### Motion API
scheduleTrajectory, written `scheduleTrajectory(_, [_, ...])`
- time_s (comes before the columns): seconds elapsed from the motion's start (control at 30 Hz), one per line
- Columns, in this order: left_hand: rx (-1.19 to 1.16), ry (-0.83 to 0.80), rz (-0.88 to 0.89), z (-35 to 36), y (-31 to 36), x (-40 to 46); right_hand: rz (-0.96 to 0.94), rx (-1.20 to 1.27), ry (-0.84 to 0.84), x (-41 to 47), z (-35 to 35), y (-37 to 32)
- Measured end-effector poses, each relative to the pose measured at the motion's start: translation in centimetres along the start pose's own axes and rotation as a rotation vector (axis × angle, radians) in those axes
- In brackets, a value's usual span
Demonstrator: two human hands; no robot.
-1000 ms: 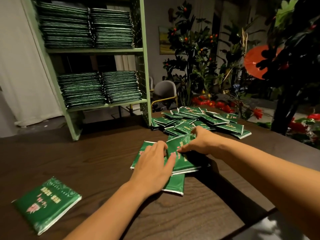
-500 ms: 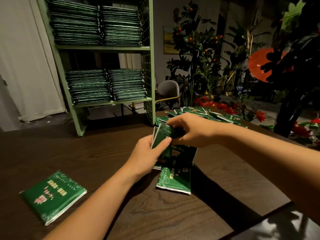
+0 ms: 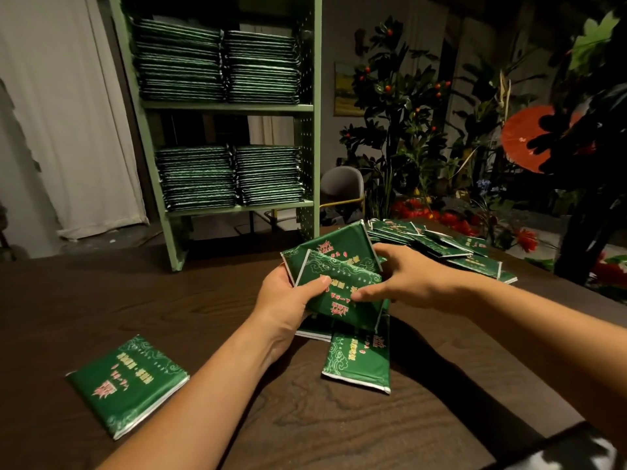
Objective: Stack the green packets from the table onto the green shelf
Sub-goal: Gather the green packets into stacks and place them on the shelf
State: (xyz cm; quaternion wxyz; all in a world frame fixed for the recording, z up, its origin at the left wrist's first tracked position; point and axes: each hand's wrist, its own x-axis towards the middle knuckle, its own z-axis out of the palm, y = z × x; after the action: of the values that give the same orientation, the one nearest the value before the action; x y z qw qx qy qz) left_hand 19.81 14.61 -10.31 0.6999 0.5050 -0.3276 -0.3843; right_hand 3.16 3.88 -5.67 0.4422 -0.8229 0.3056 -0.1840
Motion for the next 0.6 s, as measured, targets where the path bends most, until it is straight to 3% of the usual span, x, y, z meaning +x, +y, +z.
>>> scheduleTrajectory(0.13, [-0.170, 0.028, -0.028, 0.1, 0.8, 0.2, -0.016, 0.029, -0.002, 0.6, 0.8, 0.4])
scheduleTrajectory(0.27, [-0.166, 0.184, 0.057, -1.1, 0.8, 1.1, 0.004, 0.039, 0.090, 1.0, 0.9, 1.0])
scheduleTrajectory(0.37, [-0.160, 0.226, 0.075, -1.3, 0.6, 1.5, 0.103, 0.241, 0.205, 1.2, 1.3, 1.1])
scheduleTrajectory(0.6, [-0.141, 0.187, 0.079, -0.2, 0.5, 0.7, 0.209, 0.586, 0.188, 1.2, 3.8, -0.1])
